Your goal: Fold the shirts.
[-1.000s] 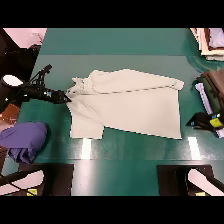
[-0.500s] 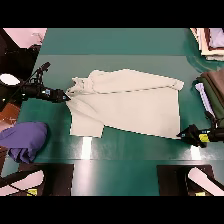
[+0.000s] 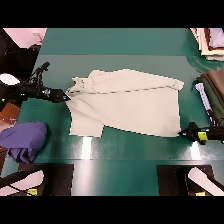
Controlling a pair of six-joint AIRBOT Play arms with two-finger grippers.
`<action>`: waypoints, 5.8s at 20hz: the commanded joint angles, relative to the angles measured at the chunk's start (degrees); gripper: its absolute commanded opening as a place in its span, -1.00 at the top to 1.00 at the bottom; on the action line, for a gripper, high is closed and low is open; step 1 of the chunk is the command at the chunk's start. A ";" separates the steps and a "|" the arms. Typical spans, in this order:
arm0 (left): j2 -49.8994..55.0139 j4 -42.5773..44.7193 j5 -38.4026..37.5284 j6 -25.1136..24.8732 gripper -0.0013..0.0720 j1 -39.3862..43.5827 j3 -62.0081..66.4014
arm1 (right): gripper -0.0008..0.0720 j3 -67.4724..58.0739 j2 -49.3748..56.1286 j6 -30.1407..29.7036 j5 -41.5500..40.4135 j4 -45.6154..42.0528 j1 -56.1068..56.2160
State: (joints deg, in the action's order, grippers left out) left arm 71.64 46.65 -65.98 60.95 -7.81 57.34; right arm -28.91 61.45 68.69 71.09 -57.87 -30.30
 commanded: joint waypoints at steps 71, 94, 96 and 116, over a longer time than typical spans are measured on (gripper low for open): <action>17.99 25.81 -13.64 14.58 -0.65 -0.11 24.65 | 0.04 -47.87 27.82 10.16 7.80 -6.64 29.35; -20.50 4.04 -0.57 21.11 -0.36 -0.09 -38.36 | 0.05 -47.87 13.64 6.67 11.02 -6.12 23.19; -20.52 3.17 0.81 21.16 -0.02 -0.09 -38.34 | 0.05 -47.87 13.64 6.64 11.45 -6.14 23.19; -21.11 -2.10 -3.41 14.43 0.88 -0.09 -31.52 | -0.18 -11.69 15.54 -3.23 8.85 -2.95 4.11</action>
State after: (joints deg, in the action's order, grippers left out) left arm 50.59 44.60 -69.38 75.61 -7.90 25.50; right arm -43.55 76.12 66.76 83.22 -62.37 -27.31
